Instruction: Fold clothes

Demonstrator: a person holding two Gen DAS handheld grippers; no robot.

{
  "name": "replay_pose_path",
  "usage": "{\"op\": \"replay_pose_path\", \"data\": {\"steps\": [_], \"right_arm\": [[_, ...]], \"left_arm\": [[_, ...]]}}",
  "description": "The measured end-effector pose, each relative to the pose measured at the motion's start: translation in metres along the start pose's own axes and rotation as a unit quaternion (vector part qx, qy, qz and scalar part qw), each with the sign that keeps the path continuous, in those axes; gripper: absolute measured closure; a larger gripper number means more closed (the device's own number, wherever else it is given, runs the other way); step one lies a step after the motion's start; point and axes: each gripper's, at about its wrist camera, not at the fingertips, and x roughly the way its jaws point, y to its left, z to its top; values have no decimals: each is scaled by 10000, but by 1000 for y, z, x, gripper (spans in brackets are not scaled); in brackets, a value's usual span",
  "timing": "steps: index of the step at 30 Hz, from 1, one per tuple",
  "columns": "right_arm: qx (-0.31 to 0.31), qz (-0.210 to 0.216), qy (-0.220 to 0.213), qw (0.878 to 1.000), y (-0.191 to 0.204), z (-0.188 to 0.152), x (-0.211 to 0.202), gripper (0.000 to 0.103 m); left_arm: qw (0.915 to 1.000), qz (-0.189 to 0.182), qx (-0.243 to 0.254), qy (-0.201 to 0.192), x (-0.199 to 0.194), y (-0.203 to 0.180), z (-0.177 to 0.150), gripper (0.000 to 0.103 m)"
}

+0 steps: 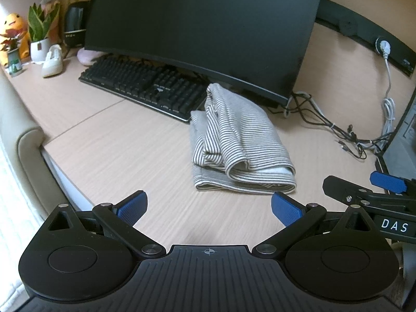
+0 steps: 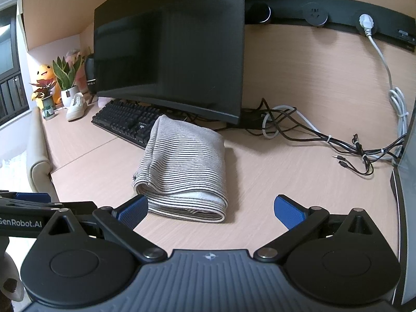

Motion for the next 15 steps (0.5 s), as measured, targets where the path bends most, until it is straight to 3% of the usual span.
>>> {"op": "replay_pose_path", "data": {"steps": [15], "right_arm": [[-20, 18, 180, 9998, 3, 1, 18, 0]], "left_arm": [[9997, 20, -137, 190, 15, 7, 1, 0]]}}
